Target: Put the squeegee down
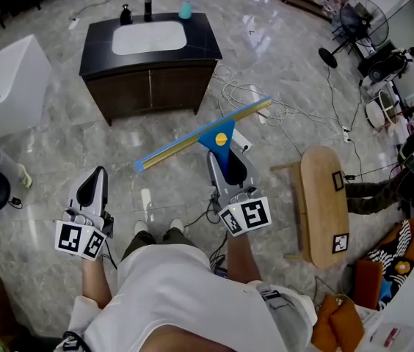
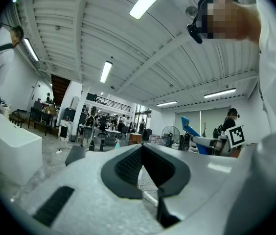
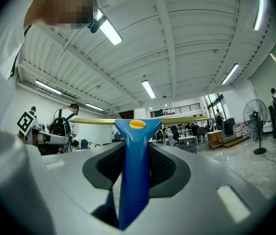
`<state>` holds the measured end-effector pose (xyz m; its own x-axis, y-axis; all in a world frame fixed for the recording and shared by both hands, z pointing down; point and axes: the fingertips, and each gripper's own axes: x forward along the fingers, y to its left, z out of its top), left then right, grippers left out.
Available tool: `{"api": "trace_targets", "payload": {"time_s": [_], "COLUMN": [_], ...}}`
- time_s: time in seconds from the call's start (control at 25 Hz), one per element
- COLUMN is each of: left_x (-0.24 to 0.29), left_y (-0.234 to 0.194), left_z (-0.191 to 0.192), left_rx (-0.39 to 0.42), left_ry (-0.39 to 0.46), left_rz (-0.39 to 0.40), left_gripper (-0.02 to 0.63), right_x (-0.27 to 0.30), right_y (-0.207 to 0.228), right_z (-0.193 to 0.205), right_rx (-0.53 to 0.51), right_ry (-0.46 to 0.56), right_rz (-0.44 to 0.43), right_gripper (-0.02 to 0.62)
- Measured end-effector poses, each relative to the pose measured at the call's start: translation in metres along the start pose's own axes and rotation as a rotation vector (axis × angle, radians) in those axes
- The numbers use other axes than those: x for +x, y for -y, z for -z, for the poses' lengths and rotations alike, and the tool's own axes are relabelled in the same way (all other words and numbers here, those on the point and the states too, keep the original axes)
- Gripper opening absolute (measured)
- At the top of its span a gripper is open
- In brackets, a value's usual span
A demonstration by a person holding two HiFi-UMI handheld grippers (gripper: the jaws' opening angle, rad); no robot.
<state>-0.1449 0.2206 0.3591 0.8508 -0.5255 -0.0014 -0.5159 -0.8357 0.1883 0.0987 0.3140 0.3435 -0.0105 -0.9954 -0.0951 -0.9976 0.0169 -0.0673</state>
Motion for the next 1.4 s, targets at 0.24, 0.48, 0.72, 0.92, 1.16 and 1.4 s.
{"api": "trace_targets", "payload": {"time_s": [0.24,0.48,0.72,0.92,1.16,1.4], "left_x": [0.024,0.051,0.095,0.153,0.224,0.265], "left_y": [0.017,0.014,-0.029,-0.095,-0.202,-0.285], "left_z": [0.018,0.027,0.024,0.021,-0.011,-0.016], "left_rx": [-0.005,-0.014,-0.015,-0.032,-0.055,-0.061], "left_ry": [-0.024,-0.026,-0.016,-0.01,0.002,-0.008], "left_rz": [-0.021,-0.048,-0.057,-0.029,0.0,-0.026], "left_gripper": [0.003,0.003,0.003,0.003,0.003,0.003], "right_x": [0.001,0.024,0.079,0.162,0.293,0.387], "right_y": [0.031,0.045,0.057,0.064,0.063,0.056], "right_z": [0.01,0.019,0.034,0.042,0.051,0.074], "right_rx": [0.008,0.034,0.045,0.023,0.015,0.015], "right_ry": [-0.017,-0.01,-0.025,-0.016,-0.053,-0.107], "right_rz": [-0.015,-0.061,-0.077,-0.063,-0.052,-0.076], "right_gripper": [0.143,0.144,0.144,0.143,0.144,0.143]}}
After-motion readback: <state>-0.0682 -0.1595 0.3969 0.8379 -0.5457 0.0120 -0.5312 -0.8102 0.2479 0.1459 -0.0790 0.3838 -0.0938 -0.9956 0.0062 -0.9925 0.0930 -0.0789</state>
